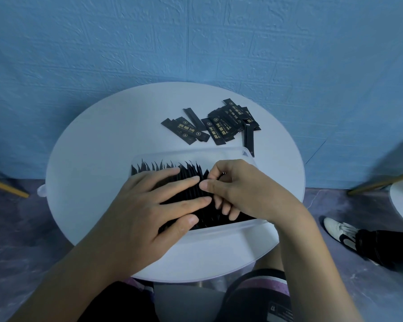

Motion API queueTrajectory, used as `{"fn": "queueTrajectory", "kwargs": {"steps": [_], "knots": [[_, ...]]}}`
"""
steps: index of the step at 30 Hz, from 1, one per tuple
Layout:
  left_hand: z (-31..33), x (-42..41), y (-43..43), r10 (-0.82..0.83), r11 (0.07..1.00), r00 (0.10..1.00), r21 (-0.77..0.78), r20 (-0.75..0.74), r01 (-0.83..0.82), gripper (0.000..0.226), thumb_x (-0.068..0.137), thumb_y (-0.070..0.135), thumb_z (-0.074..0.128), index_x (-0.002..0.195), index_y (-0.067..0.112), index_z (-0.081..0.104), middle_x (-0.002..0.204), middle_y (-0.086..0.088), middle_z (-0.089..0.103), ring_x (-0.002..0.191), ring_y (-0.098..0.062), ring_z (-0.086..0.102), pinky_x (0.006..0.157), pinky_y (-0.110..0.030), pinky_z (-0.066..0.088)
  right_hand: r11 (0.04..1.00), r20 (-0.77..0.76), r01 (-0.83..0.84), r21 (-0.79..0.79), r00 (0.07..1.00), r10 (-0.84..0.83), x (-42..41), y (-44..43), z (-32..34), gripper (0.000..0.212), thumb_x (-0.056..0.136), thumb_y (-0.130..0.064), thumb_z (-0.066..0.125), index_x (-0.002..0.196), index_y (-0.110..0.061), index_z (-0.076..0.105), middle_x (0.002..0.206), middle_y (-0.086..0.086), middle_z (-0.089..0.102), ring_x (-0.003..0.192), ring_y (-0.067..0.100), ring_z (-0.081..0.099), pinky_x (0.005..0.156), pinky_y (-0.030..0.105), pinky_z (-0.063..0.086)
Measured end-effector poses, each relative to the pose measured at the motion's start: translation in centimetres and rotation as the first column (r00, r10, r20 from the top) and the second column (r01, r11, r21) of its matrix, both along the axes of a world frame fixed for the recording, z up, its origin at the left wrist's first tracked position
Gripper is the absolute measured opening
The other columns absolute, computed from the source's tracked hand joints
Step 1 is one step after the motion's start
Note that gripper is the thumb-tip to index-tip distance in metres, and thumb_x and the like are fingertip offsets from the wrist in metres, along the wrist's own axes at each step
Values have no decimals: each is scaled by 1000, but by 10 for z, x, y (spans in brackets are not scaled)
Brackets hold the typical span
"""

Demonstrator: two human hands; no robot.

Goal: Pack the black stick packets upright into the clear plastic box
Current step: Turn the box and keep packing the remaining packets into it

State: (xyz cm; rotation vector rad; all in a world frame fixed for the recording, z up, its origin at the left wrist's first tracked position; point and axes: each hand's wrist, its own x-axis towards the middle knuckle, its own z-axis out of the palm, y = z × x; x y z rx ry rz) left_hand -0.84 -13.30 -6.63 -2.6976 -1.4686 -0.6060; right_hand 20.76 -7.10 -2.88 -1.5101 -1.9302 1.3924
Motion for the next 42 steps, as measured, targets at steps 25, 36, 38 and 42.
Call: {"fn": "queueTrajectory", "kwargs": {"steps": [25,36,38,42], "knots": [[-1,1,0,10,1000,1000,-10,17,-9,44,107,53,28,135,47,61,149,17,52,138,-20,48,107,-45,38,993,219,-120,23,969,112,9,-5,7,12,97,-27,63,87,-21,62,60,-4,65,55,8,59,62,30,52],[-1,0,2,8,999,1000,-32,25,-7,44,104,57,31,132,47,64,147,17,54,138,-19,48,108,-44,38,994,142,-28,101,990,13,5,-4,0,8,97,-27,63,91,-23,59,60,-1,64,53,11,57,54,26,50],[0,0,5,9,999,1000,-39,28,-8,41,101,57,38,129,46,66,145,17,55,137,-19,49,107,-45,39,992,132,-11,125,991,-6,3,-2,-2,7,96,-26,63,91,-23,60,60,-3,62,52,11,56,52,23,50],[-1,7,8,3,1000,999,-24,45,-2,39,98,56,45,123,41,71,141,15,58,136,-18,49,109,-43,37,992,148,-22,122,989,4,0,1,-3,6,95,-24,65,91,-22,62,59,-4,62,51,12,56,49,22,47]]}}
